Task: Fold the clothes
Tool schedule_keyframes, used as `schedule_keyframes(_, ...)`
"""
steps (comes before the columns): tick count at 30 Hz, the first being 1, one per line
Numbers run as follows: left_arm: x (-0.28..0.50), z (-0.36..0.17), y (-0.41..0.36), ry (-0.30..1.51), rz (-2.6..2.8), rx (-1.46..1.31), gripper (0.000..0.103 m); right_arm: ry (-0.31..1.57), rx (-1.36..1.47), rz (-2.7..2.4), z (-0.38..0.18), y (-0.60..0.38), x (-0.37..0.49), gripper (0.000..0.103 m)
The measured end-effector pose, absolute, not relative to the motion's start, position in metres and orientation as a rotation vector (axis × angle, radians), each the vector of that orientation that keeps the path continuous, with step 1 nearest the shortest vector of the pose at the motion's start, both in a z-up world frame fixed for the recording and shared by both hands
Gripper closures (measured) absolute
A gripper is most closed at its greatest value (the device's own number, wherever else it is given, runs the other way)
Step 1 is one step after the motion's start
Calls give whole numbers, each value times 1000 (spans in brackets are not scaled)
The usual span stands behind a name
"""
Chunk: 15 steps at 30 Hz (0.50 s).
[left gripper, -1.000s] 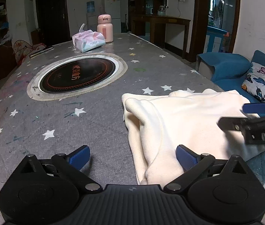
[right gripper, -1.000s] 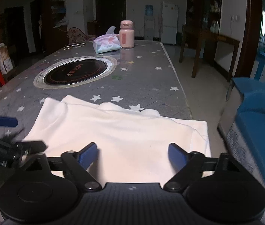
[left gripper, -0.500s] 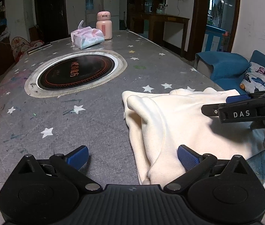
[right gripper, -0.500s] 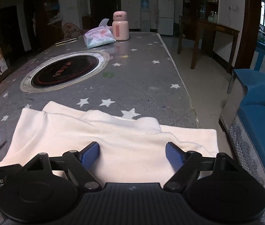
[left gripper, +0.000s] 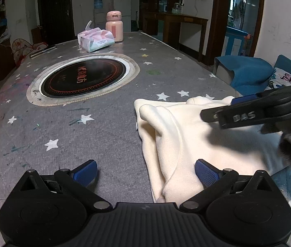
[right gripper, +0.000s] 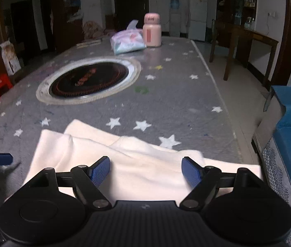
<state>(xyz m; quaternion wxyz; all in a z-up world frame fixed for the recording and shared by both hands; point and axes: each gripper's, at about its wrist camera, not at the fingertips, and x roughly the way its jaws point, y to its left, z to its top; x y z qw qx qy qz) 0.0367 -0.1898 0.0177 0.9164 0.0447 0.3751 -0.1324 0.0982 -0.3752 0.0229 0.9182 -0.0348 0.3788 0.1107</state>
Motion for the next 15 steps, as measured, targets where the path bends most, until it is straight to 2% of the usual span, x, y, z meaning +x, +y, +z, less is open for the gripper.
schedule_keyframes(7,37,19,-188,776,-276,91,0,772,-82,218,24,-374,102,23)
schedule_keyframes(15,36,21,-188,774,-271,93,0,758,-95,236,35,-386,68,23)
